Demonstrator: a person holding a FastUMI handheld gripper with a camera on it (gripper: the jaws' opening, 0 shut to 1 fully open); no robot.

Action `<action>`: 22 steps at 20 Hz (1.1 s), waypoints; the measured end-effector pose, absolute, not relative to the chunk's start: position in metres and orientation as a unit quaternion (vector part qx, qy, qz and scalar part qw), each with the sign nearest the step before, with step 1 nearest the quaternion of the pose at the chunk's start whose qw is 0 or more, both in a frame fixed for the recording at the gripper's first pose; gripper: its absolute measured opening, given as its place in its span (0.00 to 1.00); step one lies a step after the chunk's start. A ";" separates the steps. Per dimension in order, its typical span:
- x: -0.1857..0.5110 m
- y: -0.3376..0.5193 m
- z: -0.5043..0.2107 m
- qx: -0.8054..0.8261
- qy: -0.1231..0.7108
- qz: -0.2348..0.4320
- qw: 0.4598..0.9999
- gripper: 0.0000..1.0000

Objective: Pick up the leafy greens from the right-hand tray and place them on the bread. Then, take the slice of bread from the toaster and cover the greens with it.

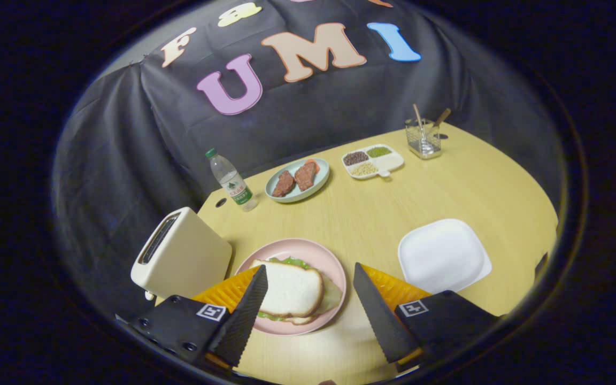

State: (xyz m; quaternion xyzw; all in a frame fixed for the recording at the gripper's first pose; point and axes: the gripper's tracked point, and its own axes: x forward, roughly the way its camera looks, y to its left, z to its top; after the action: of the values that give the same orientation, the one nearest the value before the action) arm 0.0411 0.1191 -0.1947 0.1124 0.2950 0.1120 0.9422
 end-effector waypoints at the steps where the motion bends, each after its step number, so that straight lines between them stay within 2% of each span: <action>1: 0.040 0.115 -0.183 0.102 0.280 0.111 0.948 1.00; 8: 0.039 0.093 -0.061 0.055 0.120 0.117 0.984 1.00; 14: 0.032 0.063 0.024 0.012 -0.003 0.119 0.993 1.00; 22: 0.025 0.030 0.046 -0.003 -0.044 0.129 0.991 1.00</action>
State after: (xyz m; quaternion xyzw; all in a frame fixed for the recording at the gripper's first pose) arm 0.0245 0.0304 0.0463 -0.0025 -0.0444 0.1287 0.9907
